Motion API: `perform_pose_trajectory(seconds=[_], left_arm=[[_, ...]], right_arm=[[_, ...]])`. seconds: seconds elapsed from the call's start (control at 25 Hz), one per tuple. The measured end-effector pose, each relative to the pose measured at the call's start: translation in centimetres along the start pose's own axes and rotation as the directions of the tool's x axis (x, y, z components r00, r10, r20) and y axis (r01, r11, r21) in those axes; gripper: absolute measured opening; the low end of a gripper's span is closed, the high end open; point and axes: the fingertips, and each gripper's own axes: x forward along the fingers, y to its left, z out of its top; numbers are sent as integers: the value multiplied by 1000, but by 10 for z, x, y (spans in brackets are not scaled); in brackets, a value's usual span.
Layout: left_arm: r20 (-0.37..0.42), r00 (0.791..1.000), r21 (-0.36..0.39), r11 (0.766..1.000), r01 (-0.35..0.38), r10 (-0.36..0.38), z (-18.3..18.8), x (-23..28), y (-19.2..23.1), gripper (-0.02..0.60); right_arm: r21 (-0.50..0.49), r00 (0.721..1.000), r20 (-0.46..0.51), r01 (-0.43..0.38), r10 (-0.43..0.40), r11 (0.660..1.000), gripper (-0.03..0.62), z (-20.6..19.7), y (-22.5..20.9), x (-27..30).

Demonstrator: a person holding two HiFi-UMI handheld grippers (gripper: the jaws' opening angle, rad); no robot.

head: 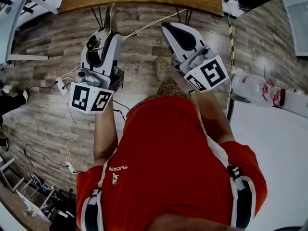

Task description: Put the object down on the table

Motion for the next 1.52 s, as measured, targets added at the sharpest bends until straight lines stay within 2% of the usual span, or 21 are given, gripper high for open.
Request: perform_pose_trajectory(seconds=[0.32,0.52,0.68,0.96,1.24,1.52], left_arm=[[-31,999,13,1000,-24,25,-20,111,67,163],[-52,998,2,999,-41,41,-39,180,98,163],[-72,995,5,998,-62,62,-50,217,123,163],[-113,992,1,998,-60,60,-62,249,157,163],[-162,987,-12,1000,7,-9,-79,273,195,163],[-223,972,-78,995,54,-70,-115,300,234,163]], right_arm=[[-48,999,-18,-36,35,998,25,-15,-104,68],[-29,998,-34,-57,56,998,25,-26,-171,98],[-17,997,-47,-68,67,998,25,-35,-208,120],[-9,997,-66,-40,39,999,25,-49,-240,152],[-14,994,-106,28,-29,1000,25,-68,-258,193],[-39,981,-158,105,-110,994,25,-94,-279,225]])
